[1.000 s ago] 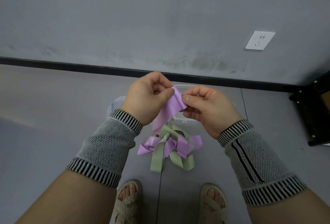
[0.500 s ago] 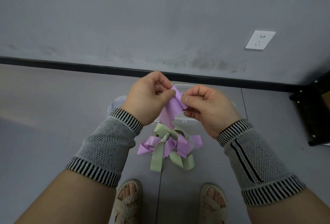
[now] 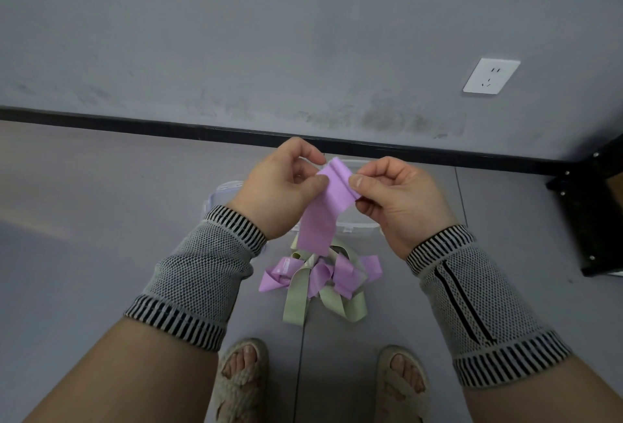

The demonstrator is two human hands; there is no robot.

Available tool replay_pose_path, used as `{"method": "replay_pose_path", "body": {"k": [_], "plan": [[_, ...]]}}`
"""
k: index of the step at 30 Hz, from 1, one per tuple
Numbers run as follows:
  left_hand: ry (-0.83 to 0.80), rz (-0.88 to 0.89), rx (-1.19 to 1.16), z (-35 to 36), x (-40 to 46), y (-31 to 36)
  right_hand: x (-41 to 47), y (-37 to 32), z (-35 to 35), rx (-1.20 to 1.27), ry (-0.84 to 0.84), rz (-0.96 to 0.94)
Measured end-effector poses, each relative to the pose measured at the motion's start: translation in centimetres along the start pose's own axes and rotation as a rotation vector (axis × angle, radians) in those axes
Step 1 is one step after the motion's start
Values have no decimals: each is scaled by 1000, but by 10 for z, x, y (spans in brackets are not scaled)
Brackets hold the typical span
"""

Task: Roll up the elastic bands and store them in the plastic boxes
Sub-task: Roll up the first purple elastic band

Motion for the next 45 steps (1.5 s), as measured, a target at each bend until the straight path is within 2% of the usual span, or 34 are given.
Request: {"method": "replay_pose_path", "body": {"k": [9,22,30,35,39,43,45], "plan": [[6,-11,-141,-3,-4,6,0,0,0,-51,34,-47],[50,14,-94,-2,-3,5,-2,-1,7,-138,-21,-115],[117,-14,-126,-2,-1,6,-6,-4,16,-59,-70,-86],[81,0,-151,-6,-3,6,-4,-3,10,62,-52,70],[48,10,-138,-4,-4,6,-6,-4,9,-20,-105,49],[5,-26,-138,-3,-4,3,-5,-5,6,-23,-66,26],[-10,-54,-63,-2,-3,1,-4,-5,4,-30,-53,17]]}}
Point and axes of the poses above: each hand's wrist, its own x-axis towards the middle knuckle, its own z-axis out of the palm, y = z × x, the point moved 4 cm from there along x, towards the middle knuckle, and after that the axes turned 15 degrees about -z, right-handed, at the moved point
